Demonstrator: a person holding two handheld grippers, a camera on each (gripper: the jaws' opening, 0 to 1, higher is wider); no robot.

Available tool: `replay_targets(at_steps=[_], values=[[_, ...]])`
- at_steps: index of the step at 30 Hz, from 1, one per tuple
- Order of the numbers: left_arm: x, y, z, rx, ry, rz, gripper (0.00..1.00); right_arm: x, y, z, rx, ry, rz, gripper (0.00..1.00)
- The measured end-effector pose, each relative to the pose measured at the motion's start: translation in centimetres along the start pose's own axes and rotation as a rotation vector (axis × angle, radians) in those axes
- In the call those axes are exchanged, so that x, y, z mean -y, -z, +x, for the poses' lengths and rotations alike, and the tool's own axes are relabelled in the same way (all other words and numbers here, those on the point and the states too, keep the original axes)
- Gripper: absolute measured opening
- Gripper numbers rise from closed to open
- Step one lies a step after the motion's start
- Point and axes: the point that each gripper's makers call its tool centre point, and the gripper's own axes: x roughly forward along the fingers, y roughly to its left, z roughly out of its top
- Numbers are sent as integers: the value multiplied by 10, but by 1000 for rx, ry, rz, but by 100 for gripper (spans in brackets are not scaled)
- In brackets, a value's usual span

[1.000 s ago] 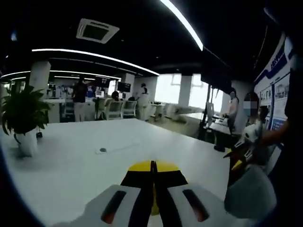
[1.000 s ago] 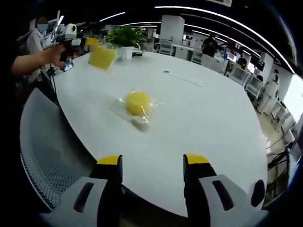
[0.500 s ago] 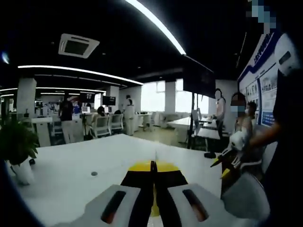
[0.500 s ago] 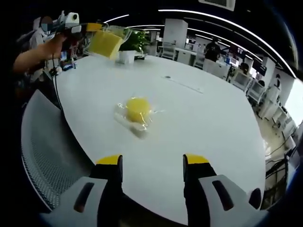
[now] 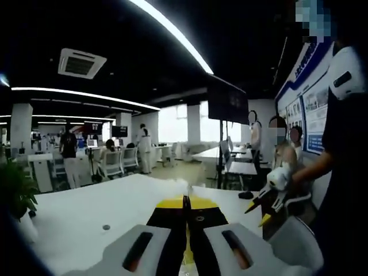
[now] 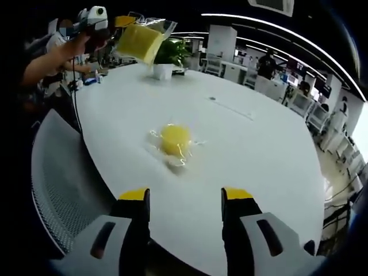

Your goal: Compare the silicone blocks by pressing each to a similar depth, holding the contact briefly, and releasing to observe deformation and rebound differences across the visible hardness samples.

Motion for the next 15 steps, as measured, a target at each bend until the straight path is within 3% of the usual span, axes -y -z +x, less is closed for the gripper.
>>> replay_targets(at_steps=[15], values=[[22,9,21,-51,117,37,0,-2,-18,0,27,-56,-34,46]])
